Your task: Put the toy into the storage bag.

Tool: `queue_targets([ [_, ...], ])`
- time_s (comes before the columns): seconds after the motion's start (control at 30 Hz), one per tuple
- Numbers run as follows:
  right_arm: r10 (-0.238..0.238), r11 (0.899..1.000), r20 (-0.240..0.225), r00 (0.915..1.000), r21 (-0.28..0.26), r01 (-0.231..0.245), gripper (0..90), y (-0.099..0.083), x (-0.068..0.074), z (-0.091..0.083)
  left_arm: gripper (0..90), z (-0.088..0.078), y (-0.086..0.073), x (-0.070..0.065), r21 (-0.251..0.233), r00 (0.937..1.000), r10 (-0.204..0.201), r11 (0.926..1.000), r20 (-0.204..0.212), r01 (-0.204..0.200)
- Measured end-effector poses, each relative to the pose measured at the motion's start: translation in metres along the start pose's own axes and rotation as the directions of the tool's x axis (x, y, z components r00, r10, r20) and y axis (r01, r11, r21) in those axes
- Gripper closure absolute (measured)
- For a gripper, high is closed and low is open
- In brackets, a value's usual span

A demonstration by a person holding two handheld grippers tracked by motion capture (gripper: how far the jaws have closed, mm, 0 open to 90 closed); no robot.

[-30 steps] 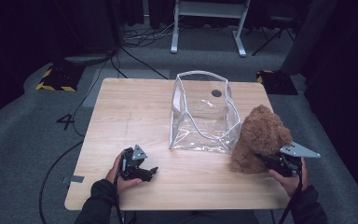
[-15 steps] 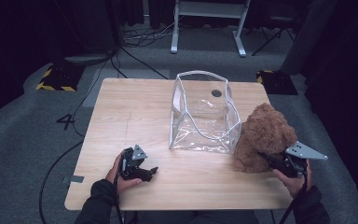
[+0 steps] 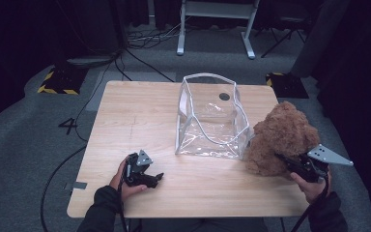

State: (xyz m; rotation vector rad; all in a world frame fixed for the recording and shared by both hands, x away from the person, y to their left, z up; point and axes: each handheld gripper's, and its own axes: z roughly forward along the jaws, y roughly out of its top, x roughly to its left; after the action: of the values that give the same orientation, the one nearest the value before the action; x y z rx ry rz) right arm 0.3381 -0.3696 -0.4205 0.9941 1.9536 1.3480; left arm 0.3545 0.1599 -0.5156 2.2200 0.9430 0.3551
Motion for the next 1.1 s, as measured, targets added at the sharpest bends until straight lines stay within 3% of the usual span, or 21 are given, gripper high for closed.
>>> queue_targets([
  [0.3,0.014,0.999,0.028,0.9995,-0.053,-0.012,60.3,0.015,-0.010,-0.015,15.1,0.000,0.000,0.000,0.000,1.0000,0.000,1.0000,0.000,0.000],
  [0.5,-0.013,0.997,0.049,0.9987,-0.072,0.017,60.4,0.029,-0.014,-0.022,15.0,0.000,0.000,0.000,0.001,1.0000,0.000,1.0000,0.000,0.000],
  [1.1,-0.063,0.990,0.080,0.9948,-0.122,0.072,61.0,0.071,-0.011,-0.018,14.8,0.000,0.000,0.000,0.001,1.0000,-0.001,1.0000,0.000,0.001],
])
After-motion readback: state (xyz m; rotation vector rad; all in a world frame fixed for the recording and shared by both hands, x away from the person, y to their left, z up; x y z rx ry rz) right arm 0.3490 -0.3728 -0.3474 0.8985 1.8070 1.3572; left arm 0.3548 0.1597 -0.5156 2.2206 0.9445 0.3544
